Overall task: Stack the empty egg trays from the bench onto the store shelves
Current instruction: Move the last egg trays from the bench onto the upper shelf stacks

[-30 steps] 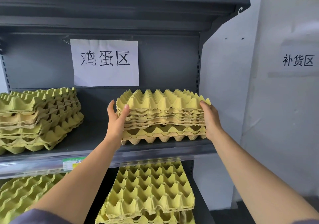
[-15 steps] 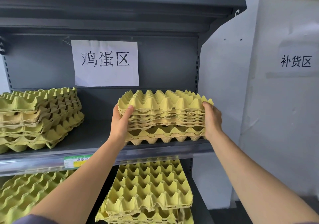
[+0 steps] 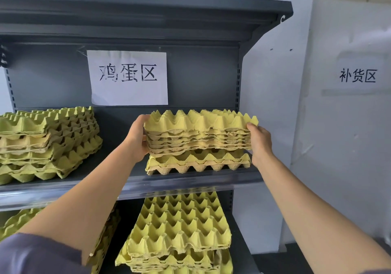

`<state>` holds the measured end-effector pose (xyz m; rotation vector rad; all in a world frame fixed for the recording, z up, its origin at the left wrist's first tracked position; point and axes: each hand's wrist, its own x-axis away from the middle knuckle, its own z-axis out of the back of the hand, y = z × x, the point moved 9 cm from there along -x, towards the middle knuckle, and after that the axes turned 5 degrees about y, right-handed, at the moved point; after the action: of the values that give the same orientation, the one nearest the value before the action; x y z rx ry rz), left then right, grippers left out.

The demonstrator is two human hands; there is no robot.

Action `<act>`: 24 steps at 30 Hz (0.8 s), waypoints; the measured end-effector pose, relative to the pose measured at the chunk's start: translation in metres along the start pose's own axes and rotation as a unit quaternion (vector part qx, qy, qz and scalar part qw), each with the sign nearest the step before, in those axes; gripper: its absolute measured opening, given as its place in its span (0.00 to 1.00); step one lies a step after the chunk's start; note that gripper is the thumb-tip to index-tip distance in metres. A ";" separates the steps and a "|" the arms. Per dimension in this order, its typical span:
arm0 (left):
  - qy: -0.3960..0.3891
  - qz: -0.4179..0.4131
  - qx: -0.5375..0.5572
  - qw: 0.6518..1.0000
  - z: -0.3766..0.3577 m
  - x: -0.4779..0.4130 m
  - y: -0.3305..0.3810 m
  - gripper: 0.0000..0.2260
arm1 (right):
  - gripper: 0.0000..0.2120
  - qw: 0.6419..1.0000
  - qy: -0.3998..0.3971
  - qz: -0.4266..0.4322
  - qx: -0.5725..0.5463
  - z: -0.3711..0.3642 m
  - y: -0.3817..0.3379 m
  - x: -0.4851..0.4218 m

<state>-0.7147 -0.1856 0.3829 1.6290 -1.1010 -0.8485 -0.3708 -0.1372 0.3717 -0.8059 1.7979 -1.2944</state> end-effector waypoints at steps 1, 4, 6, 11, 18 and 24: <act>-0.003 -0.005 0.005 1.000 -0.001 0.002 0.001 0.19 | 0.10 1.000 0.002 0.000 -0.007 0.002 -0.001 -0.002; -0.017 -0.022 0.004 1.000 -0.007 0.008 0.003 0.18 | 0.10 0.999 0.010 0.007 -0.035 0.008 -0.005 -0.006; -0.021 -0.030 0.004 0.999 -0.013 0.014 0.008 0.17 | 0.10 0.998 0.018 0.011 -0.052 0.010 -0.008 -0.008; -0.012 -0.028 0.023 0.999 -0.025 0.027 0.012 0.21 | 0.14 0.996 0.027 -0.010 -0.081 0.007 -0.008 -0.016; 0.046 -0.029 -0.033 0.998 -0.017 0.039 -0.015 0.20 | 0.21 0.997 0.004 -0.067 -0.029 -0.006 0.025 -0.021; 0.042 -0.013 -0.030 0.999 -0.013 0.040 -0.017 0.22 | 0.18 0.998 0.038 -0.051 -0.006 -0.002 0.014 -0.004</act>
<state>-0.6844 -0.2164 0.3695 1.6166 -0.9896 -0.8149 -0.3713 -0.1282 0.3593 -0.8760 1.8455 -1.3994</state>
